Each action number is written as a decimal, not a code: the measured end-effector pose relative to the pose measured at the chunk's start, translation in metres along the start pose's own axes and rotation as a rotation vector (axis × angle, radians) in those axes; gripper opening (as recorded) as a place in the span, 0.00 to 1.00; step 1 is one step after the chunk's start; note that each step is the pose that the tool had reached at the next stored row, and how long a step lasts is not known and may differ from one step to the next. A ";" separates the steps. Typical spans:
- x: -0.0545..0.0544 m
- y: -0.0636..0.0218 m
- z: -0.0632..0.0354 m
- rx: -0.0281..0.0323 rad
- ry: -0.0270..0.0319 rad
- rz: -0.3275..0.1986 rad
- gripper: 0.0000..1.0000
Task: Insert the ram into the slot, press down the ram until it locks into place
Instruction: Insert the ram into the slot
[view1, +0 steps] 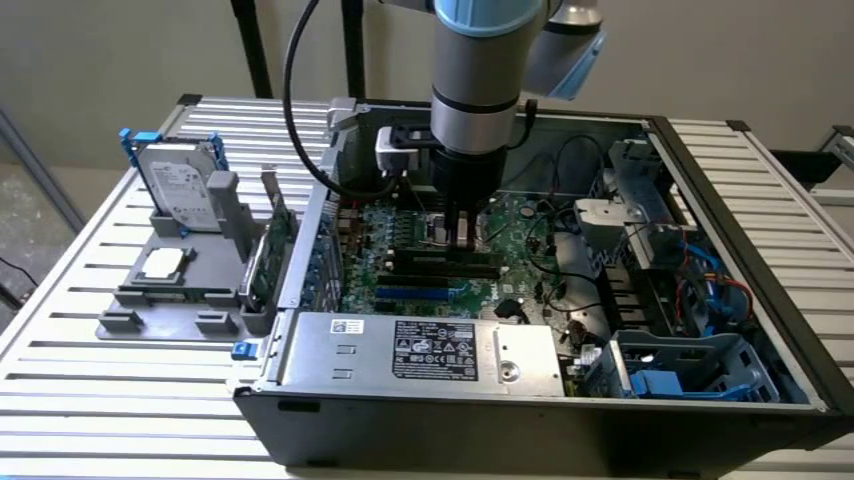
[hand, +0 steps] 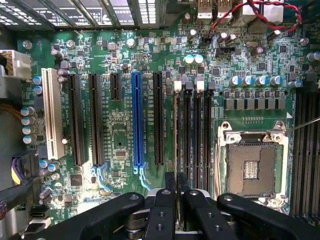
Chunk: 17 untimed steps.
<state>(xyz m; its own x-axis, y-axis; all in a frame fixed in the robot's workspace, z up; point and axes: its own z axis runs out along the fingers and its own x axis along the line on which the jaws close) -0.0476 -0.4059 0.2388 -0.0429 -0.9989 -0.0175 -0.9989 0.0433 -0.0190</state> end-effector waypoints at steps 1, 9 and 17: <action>0.000 0.0000 0.0004 0.0000 -0.0001 -0.001 0.13; -0.002 0.0001 0.0040 -0.0078 0.0014 -0.008 0.13; -0.003 0.0002 0.0068 -0.0107 0.0038 -0.014 0.13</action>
<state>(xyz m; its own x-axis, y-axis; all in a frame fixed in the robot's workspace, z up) -0.0476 -0.4030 0.2321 -0.0291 -0.9995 -0.0135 -0.9995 0.0292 -0.0085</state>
